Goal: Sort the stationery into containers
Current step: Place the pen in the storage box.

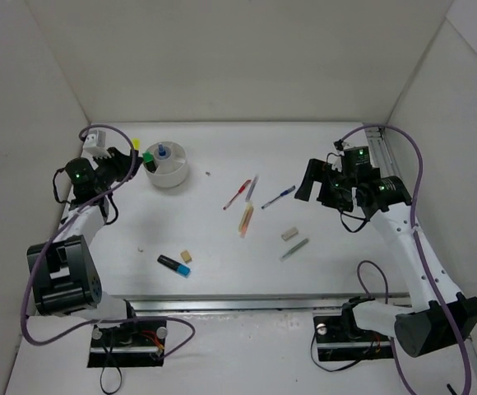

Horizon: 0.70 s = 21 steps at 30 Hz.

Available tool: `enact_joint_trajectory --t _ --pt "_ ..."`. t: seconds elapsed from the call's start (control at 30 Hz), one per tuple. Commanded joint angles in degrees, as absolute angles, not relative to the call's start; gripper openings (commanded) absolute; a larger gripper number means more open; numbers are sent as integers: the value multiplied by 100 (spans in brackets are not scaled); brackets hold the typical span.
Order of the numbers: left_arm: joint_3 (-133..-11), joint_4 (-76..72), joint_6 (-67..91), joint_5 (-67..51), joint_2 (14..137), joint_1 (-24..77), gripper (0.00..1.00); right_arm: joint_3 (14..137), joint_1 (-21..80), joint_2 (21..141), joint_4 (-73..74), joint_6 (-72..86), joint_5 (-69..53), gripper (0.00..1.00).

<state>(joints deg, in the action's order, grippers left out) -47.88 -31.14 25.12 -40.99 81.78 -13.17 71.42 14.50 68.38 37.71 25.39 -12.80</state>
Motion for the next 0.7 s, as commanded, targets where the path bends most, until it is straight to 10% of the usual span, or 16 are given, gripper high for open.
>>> enact_joint_trajectory --t 0.0,0.67 --pt "-5290 -4666 3041 -4931 8673 -1327 0 7102 1292 6689 3533 2338 -1327 98" --pt "-6671 -4140 2101 -3199 10256 -571 0 6979 844 6513 3524 2162 -1248 98"
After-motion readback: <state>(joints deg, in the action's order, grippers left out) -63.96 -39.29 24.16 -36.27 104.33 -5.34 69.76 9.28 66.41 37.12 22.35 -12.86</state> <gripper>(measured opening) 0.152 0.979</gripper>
